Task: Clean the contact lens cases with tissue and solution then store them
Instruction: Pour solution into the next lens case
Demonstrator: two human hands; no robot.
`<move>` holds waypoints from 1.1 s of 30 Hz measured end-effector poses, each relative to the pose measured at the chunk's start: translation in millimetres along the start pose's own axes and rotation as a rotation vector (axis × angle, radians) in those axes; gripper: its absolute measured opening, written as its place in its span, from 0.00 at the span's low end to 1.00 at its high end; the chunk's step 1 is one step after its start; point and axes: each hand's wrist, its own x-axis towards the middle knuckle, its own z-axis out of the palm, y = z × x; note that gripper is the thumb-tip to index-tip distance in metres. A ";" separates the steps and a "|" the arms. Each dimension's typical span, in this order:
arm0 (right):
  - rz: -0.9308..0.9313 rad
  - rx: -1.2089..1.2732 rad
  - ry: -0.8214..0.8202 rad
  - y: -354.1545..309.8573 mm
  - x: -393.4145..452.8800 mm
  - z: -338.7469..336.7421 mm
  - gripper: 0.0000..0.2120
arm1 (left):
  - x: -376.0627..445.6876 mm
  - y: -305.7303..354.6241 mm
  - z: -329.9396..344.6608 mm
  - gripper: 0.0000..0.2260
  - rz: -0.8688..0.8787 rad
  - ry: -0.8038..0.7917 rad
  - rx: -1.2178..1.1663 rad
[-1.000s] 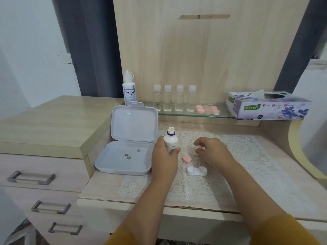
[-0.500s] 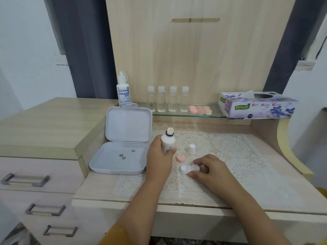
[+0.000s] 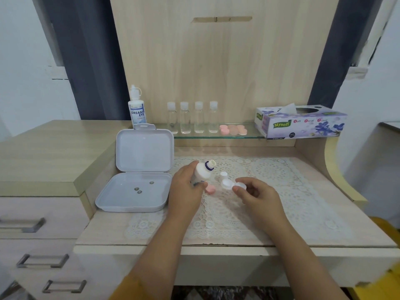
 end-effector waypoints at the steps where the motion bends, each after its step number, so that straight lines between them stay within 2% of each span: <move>1: 0.012 0.046 0.001 0.3 1.1 -0.3 0.06 | -0.1 -0.4 -0.8 0.24 0.008 0.002 0.004; 4: 0.036 0.124 0.006 1.5 2.2 -2.0 0.08 | -1.0 0.1 -0.1 0.23 0.037 0.003 0.030; 17: -0.007 0.065 -0.009 2.7 3.7 -2.0 0.06 | -3.3 6.8 -1.3 0.20 0.162 0.011 0.131; 24: -0.020 0.053 -0.011 4.1 4.0 -1.9 0.06 | -2.7 7.3 -0.9 0.21 0.133 -0.004 0.121; 33: -0.011 0.069 -0.019 3.2 3.7 -1.8 0.05 | -0.7 4.3 -0.4 0.22 0.180 0.009 0.150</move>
